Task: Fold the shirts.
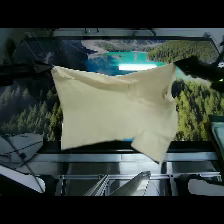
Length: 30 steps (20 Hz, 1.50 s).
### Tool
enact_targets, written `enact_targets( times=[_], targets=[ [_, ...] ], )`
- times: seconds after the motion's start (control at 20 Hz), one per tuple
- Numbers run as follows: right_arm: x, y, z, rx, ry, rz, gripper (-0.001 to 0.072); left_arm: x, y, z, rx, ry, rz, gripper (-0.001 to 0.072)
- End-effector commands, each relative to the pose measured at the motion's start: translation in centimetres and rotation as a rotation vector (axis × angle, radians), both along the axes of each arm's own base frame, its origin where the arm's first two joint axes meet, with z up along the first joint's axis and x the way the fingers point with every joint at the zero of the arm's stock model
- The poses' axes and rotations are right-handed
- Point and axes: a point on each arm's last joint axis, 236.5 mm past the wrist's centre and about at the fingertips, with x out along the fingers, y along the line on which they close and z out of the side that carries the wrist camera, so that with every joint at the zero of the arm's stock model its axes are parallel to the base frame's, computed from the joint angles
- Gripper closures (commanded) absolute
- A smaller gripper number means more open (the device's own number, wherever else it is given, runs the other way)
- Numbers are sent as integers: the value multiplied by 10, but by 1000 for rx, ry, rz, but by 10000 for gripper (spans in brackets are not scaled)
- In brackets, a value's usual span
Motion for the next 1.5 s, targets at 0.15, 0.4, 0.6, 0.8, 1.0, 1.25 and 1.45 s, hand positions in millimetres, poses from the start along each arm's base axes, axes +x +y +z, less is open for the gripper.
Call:
enact_targets(
  times=[0.15,0.4,0.6,0.8,1.0,1.25,1.45],
  targets=[
    [46,-21,-74,106,42,-75,688,57,23,-69,-93,96,52,686],
    [28,-40,-109,52,144,-46,688,41,41,-117,50,240,40,685],
    [9,-40,-149,-25,271,-2,688,15,30,-156,130,348,-24,685],
    [2,-35,-173,-27,321,25,688,-12,19,-183,208,431,-110,694],
    [1,-34,-181,-21,336,26,687,-23,11,-185,237,453,-167,691],
    [-17,-59,-116,-2,284,44,390,-27,35,-129,219,495,-173,412],
    [-109,-85,-132,-116,587,120,394,-55,66,-112,172,580,-80,413]
  ],
)
